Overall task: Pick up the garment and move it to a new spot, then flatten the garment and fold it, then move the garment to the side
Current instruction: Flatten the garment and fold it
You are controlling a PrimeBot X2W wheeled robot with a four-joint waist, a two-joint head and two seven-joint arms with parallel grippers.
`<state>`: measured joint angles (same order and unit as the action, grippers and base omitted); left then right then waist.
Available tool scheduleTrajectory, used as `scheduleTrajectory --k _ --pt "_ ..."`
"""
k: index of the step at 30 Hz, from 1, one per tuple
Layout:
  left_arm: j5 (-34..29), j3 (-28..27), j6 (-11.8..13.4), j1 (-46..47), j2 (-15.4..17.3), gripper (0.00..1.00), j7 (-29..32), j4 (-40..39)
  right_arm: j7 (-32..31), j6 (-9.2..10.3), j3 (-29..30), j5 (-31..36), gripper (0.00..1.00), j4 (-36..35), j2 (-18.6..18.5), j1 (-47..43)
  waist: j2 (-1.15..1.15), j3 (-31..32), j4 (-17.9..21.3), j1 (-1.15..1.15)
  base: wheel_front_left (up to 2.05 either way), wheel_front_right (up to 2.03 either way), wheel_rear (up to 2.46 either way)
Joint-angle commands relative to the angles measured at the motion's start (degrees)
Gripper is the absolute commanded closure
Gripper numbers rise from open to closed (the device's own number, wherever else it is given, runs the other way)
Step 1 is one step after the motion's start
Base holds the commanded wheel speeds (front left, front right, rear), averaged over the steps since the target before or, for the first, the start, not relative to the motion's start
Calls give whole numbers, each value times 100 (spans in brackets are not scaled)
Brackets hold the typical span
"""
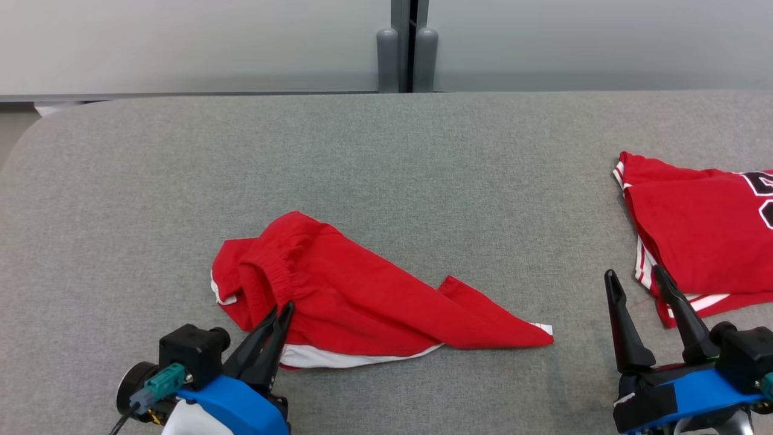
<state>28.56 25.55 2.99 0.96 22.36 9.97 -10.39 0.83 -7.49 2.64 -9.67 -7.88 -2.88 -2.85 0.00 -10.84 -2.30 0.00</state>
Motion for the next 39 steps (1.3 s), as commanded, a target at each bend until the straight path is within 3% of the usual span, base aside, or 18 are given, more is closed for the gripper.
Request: scheduleTrajectory --k 1,17,18,19,20,25,32,39 --pt "50 -33 1 59 -12 100 -27 46 18 0 4 -27 0 -15 -3 73 0 -21 8 0 0 0 0" --pt "353 -420 -193 1296 -388 100 -632 1749 111 0 17 3 0 38 -3 407 0 -693 275 0 0 0 0" --pt "332 -436 -196 1371 -420 92 -726 1825 115 0 17 6 0 55 -2 416 0 -700 283 0 0 0 0" --pt "320 -438 -205 1415 -445 60 -788 1912 120 0 18 11 0 65 -2 427 0 -701 291 0 0 0 0" --pt "278 -441 -201 1442 -464 0 -895 1973 125 0 25 13 0 71 -3 429 0 -694 294 0 0 0 0" --pt "132 -478 -192 1487 -546 0 -1503 2232 136 0 64 39 0 96 -2 402 0 -603 248 0 0 0 0" --pt "-330 -607 135 1293 -430 0 -2303 2287 60 0 79 135 0 85 -2 321 0 -318 84 0 0 0 0" --pt "-512 -914 323 849 -322 0 -2504 2071 -84 0 104 204 0 -3 -3 133 0 41 -60 0 0 0 0"
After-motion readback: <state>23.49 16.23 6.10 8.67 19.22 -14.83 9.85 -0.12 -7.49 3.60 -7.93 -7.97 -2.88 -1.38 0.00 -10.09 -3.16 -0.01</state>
